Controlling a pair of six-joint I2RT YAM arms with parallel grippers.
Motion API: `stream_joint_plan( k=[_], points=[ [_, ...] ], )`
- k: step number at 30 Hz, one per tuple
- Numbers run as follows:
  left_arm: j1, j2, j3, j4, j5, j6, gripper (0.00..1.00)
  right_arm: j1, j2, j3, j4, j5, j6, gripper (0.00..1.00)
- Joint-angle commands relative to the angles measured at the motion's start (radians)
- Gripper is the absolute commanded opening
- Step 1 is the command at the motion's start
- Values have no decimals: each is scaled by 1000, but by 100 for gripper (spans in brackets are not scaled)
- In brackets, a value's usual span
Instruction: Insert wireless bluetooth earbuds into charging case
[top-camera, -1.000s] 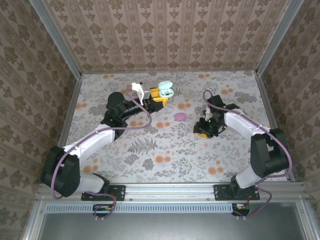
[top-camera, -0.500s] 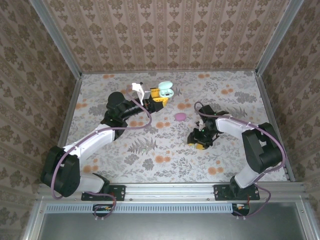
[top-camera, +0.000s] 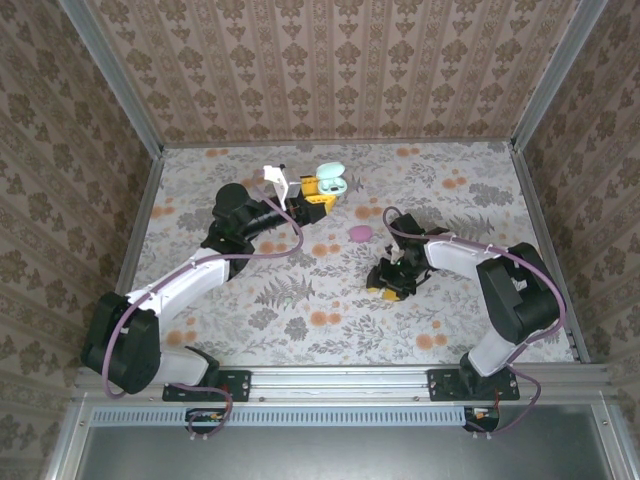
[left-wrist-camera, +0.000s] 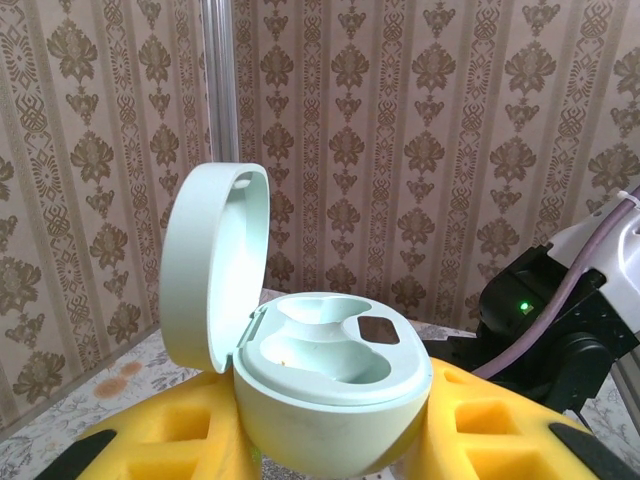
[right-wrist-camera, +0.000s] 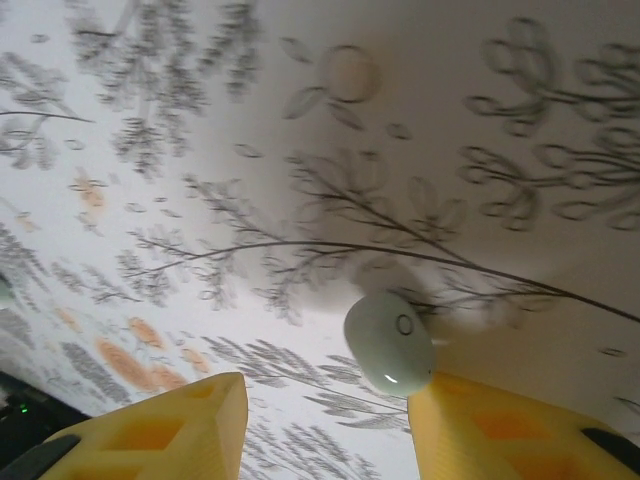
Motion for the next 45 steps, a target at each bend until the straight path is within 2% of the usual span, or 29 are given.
stream_joint_plan(
  k=[1, 8, 16, 21, 32, 45],
  points=[
    [6, -25, 6, 7, -6, 23, 32, 10, -21, -5, 51, -62, 40, 48],
    [6, -25, 6, 0, -3, 25, 32, 9, -50, 1, 21, -64, 31, 48],
    [6, -26, 11, -12, -6, 32, 32, -13, -120, 35, -113, 85, -74, 44],
    [6, -18, 21, -12, 3, 28, 32, -24, -64, 62, -127, 110, -128, 41],
    [6, -25, 16, -17, -7, 29, 32, -23, 6, 74, -99, 98, -137, 32],
    [6, -23, 19, -20, -8, 28, 32, -12, 55, 94, -106, 124, -146, 30]
  ],
)
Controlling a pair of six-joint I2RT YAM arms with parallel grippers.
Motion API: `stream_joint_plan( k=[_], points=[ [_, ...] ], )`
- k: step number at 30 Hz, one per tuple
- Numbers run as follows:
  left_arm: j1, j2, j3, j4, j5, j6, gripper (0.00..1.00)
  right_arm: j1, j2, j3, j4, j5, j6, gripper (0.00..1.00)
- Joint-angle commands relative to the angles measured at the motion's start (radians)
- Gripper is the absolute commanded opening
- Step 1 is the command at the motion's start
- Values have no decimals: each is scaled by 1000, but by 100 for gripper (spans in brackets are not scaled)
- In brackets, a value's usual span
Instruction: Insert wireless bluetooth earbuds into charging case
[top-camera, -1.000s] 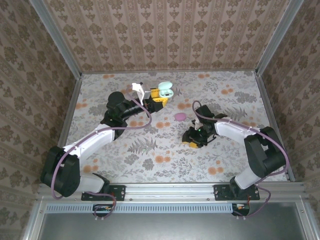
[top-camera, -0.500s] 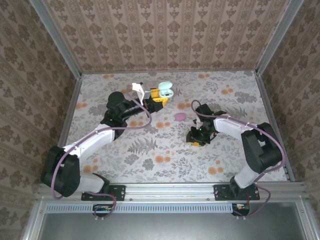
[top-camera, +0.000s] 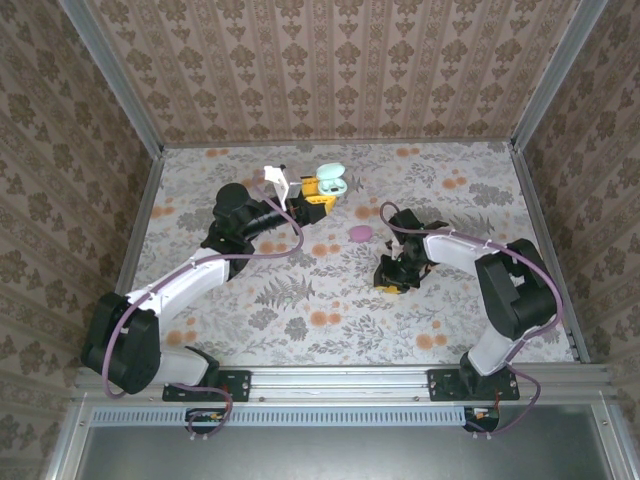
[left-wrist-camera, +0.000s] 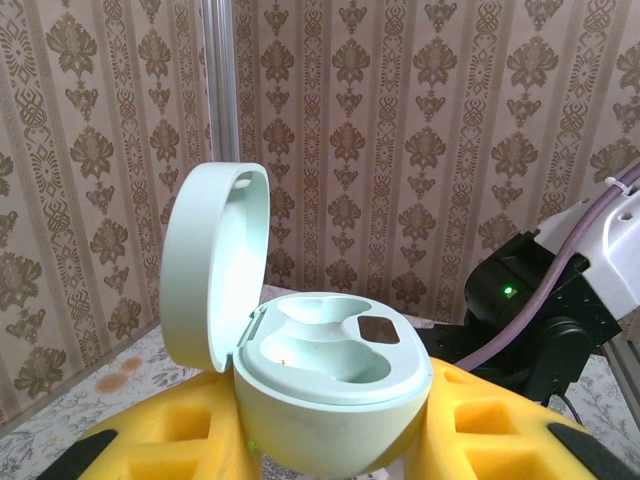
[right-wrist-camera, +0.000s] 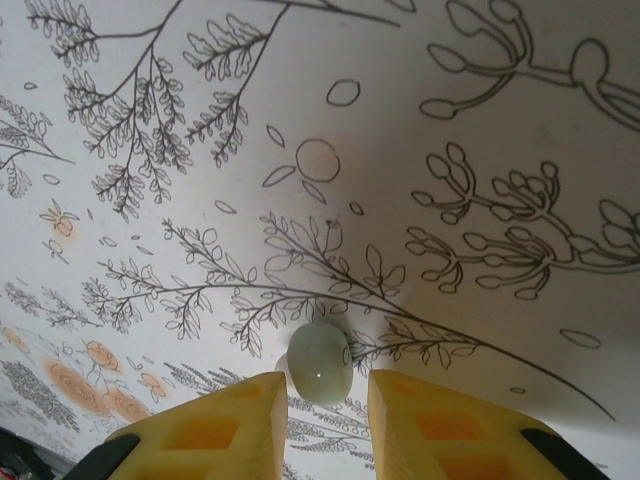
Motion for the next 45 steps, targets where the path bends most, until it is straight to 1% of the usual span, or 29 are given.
stream_joint_plan(
  k=[1, 7, 8, 19, 29, 37, 41, 45],
  points=[
    [6, -25, 18, -8, -7, 21, 32, 10, 23, 32, -29, 26, -20, 30],
    [6, -25, 20, -9, -12, 20, 32, 32, 50, 51, -28, 25, -22, 29],
    [6, -25, 20, -11, -10, 21, 32, 35, 56, 56, -29, 24, -21, 27],
    [6, -24, 23, -14, -9, 18, 32, 52, 83, 87, -24, 33, -11, 29],
    [6, -21, 26, -14, -12, 18, 32, 61, 122, 117, -31, 39, -20, 29],
    [6, -21, 22, -19, -12, 19, 32, 72, 153, 140, -49, 71, -23, 27],
    [6, -21, 21, -23, -16, 19, 32, 75, 139, 144, -42, 78, -13, 22],
    [6, -19, 21, -38, -23, 31, 32, 75, 86, 151, -55, 98, -11, 22]
  ],
)
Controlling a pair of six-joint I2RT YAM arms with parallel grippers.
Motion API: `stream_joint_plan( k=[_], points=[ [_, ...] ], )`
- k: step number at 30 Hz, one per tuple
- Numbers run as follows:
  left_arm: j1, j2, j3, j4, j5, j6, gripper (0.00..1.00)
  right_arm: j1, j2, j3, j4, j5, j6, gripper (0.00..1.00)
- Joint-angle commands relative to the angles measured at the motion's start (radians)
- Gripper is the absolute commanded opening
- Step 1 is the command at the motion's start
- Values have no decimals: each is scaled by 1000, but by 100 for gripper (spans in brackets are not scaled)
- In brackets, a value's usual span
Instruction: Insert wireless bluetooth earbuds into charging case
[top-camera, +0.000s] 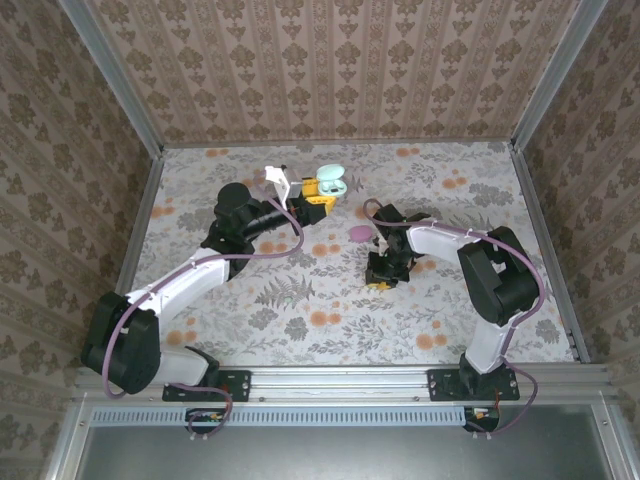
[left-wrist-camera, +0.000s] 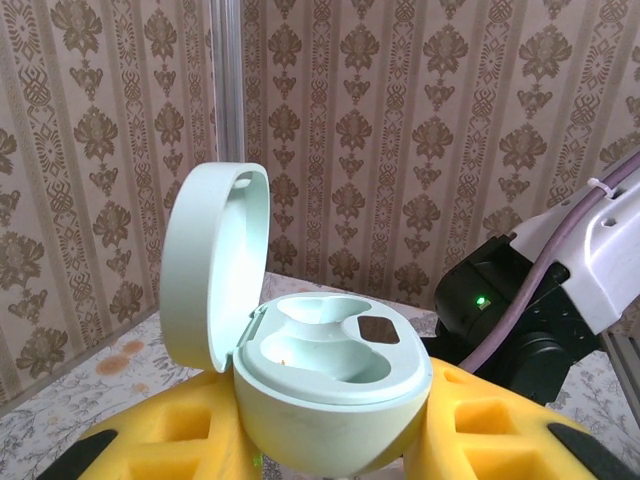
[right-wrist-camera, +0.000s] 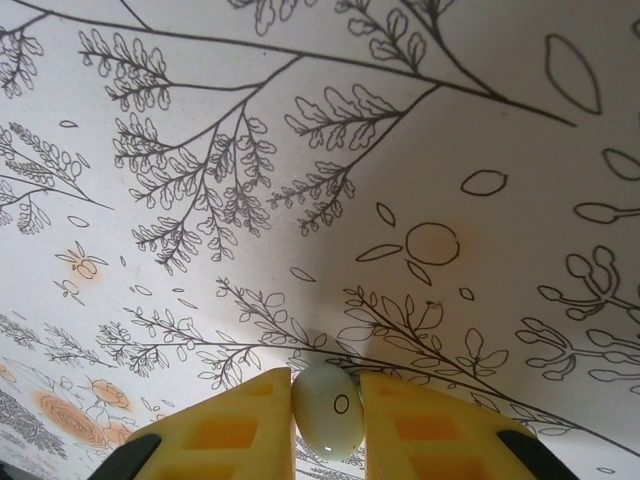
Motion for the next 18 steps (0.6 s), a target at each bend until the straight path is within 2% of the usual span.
stream_joint_plan(
  k=[1, 11, 18],
  points=[
    [6, -15, 20, -2, -11, 32, 32, 9, -49, 17, -2, 55, 0, 21],
    [5, 39, 14, -1, -17, 36, 32, 3, -221, 76, -92, 133, -2, 21],
    [-7, 82, 7, -25, -23, 80, 31, -5, -329, 236, -188, 185, -34, 21]
  ],
)
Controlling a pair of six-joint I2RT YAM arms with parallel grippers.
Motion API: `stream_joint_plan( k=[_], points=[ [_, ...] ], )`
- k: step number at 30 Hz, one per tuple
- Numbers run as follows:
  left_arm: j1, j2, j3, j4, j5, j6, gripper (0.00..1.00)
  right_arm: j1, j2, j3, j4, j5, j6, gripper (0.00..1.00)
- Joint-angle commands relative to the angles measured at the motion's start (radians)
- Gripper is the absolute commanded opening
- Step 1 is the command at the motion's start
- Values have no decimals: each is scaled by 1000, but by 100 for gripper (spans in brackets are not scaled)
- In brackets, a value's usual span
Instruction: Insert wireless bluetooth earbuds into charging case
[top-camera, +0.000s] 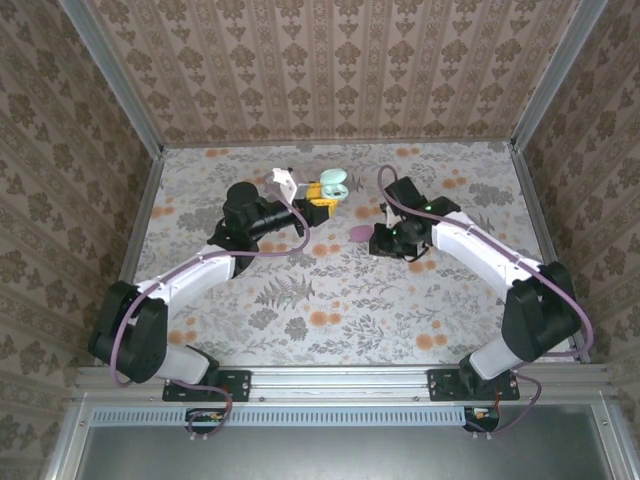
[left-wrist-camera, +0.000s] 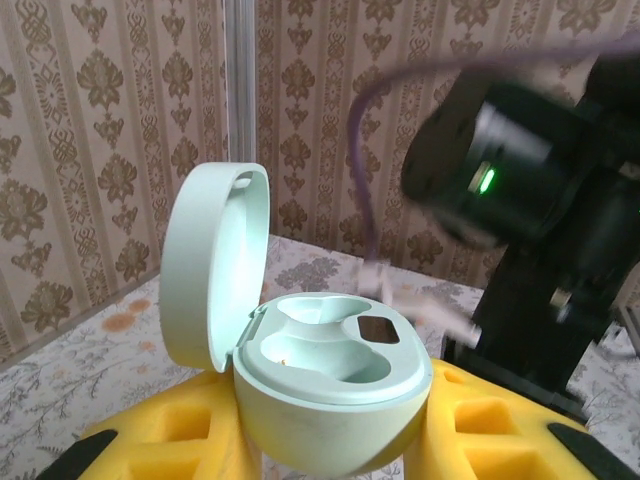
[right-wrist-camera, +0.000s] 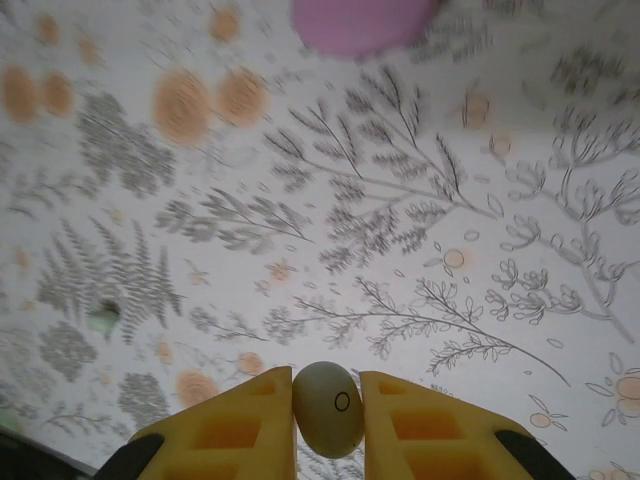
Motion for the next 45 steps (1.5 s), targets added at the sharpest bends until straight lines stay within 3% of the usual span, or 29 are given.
stream_joint_plan(
  k=[1, 13, 45],
  points=[
    [-10, 16, 6, 1, -13, 43, 31, -4, -52, 110, -97, 57, -33, 21],
    [-23, 42, 12, -3, 15, 65, 30, -4, -70, 352, -63, -7, -31, 22],
    [-30, 39, 34, -22, 38, 59, 31, 25, 18, 418, 65, -100, -1, 22]
  ],
)
